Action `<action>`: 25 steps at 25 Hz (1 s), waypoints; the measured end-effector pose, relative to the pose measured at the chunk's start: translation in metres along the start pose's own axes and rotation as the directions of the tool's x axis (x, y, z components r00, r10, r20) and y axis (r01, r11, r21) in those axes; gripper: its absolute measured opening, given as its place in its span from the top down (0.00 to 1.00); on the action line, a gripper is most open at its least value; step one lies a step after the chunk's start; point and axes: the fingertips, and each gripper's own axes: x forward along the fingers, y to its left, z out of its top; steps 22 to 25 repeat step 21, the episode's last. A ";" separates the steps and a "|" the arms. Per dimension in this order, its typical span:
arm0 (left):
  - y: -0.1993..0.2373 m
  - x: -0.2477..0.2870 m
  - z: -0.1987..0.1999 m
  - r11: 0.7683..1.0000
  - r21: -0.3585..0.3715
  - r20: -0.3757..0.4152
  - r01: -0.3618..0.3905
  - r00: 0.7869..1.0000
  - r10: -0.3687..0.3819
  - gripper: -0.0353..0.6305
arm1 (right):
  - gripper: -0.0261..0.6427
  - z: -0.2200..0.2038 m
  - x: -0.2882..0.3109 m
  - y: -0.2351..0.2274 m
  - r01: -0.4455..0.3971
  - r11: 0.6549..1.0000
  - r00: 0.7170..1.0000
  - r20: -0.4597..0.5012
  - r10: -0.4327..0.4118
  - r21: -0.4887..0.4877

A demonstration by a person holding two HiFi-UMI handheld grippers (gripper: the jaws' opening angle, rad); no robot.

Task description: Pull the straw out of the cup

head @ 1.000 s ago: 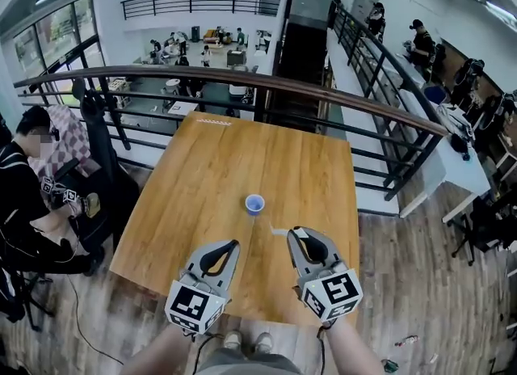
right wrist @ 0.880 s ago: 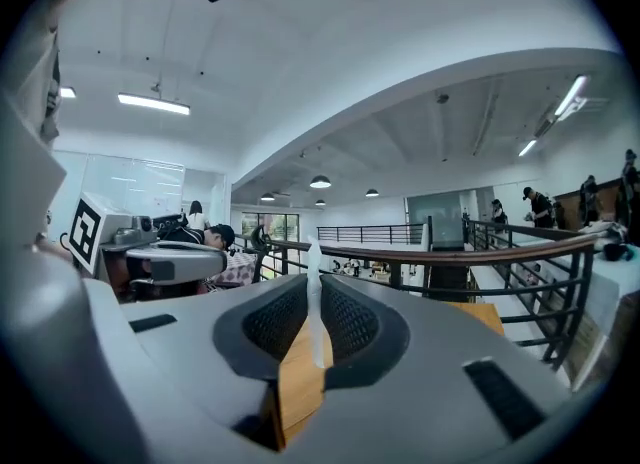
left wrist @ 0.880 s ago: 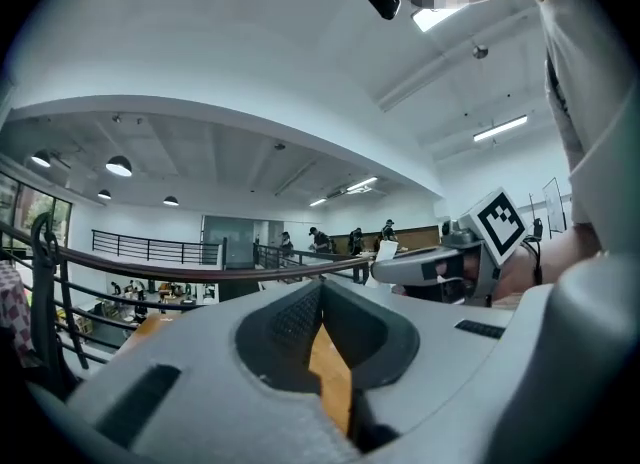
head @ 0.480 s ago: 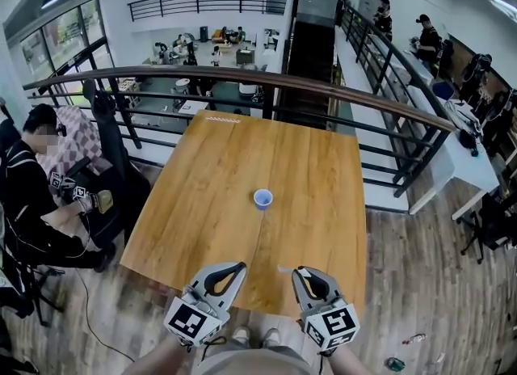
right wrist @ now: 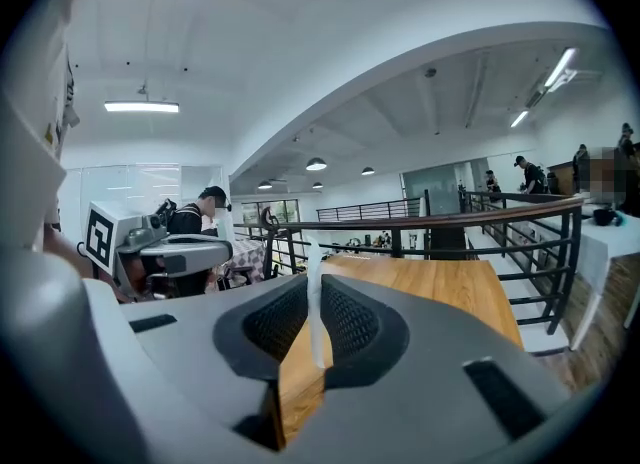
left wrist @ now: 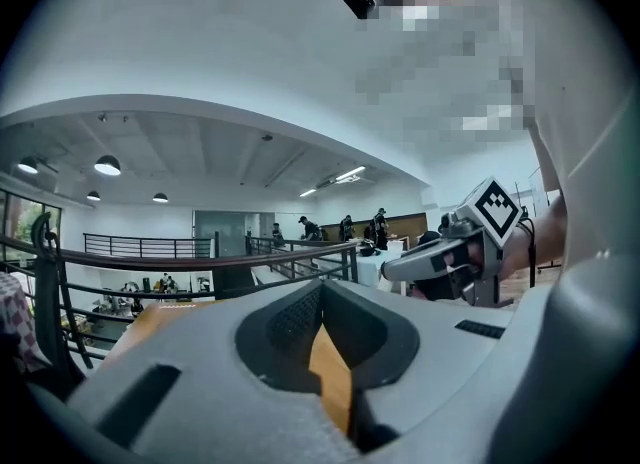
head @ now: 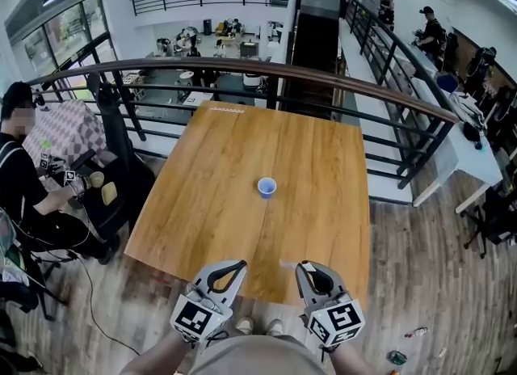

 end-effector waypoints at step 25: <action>0.011 -0.006 0.011 0.998 0.003 -0.004 -0.065 0.998 0.065 0.93 | 0.89 0.021 -0.005 0.009 -0.031 0.999 0.999 0.027 0.031 -0.024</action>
